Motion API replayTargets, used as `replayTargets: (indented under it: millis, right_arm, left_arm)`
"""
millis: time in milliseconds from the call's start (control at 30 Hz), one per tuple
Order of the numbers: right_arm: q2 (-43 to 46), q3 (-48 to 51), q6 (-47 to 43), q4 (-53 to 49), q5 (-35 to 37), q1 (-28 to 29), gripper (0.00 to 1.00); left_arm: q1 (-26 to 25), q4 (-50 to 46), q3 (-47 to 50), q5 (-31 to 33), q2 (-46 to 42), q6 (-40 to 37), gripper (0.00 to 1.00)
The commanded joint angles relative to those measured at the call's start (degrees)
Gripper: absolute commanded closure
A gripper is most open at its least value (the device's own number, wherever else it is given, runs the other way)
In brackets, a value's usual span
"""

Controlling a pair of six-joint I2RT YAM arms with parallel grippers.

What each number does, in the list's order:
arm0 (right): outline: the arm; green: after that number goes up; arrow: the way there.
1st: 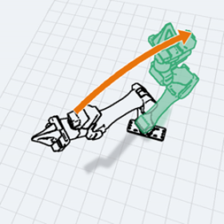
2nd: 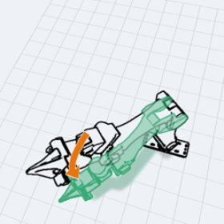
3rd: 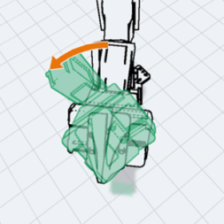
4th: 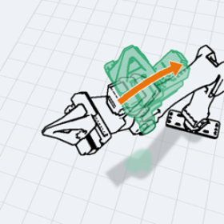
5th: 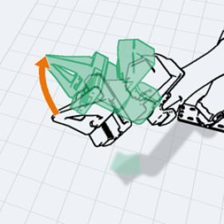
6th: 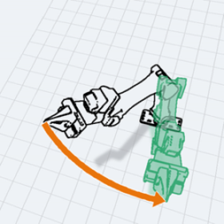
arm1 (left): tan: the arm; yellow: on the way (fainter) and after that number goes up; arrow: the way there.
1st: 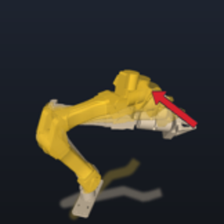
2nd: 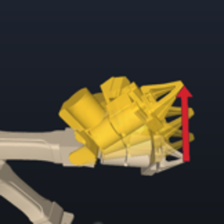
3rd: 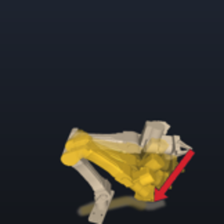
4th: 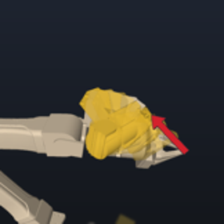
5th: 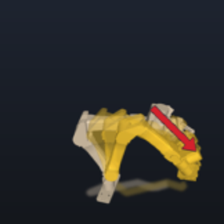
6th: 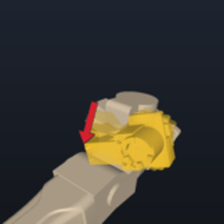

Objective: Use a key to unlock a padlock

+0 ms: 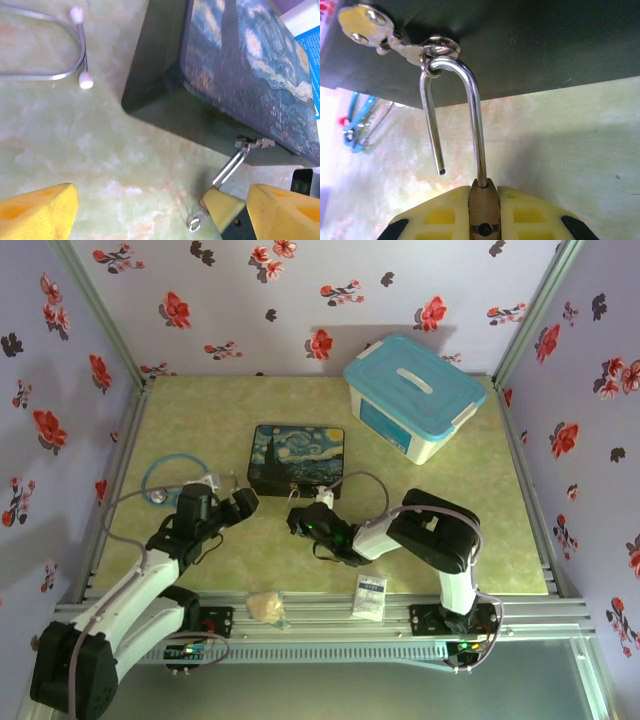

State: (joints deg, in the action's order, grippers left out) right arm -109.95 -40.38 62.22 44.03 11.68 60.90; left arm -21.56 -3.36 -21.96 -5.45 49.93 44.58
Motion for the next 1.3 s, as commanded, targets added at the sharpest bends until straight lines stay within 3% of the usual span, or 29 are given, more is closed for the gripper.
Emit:
replayTargets:
  millis: [0,300,467,767,900,1000,1267]
  right_arm:
    - [-3.52,4.11,3.91,8.02,-3.24,-1.4,0.95]
    - [-7.83,5.5,9.87,15.0,0.69,-1.16,0.99]
    - [-9.87,2.89,11.89,15.14,3.49,0.02,1.0]
    - [-13.08,1.46,15.82,18.81,13.06,3.11,1.0]
    - [-12.41,0.24,16.74,15.83,20.97,6.13,1.0]
    - [-12.68,-3.06,15.53,13.8,22.43,6.72,1.0]
    - [-18.43,-6.07,17.18,22.34,33.12,6.16,1.0]
  left_arm:
    - [0.37,4.04,-4.45,3.06,5.09,-5.79,0.12]
    - [0.31,8.01,-17.74,4.41,25.13,-16.16,0.12]
    - [0.29,6.86,-22.88,12.85,32.87,-18.91,0.15]
    - [-0.48,8.77,-24.87,10.49,41.11,-20.82,0.41]
    - [-0.4,9.89,-22.5,10.48,41.67,-21.47,0.52]
    - [-0.31,12.05,-20.28,10.37,42.12,-21.16,0.6]
    - [-0.34,13.31,-18.39,9.19,43.48,-21.78,0.69]
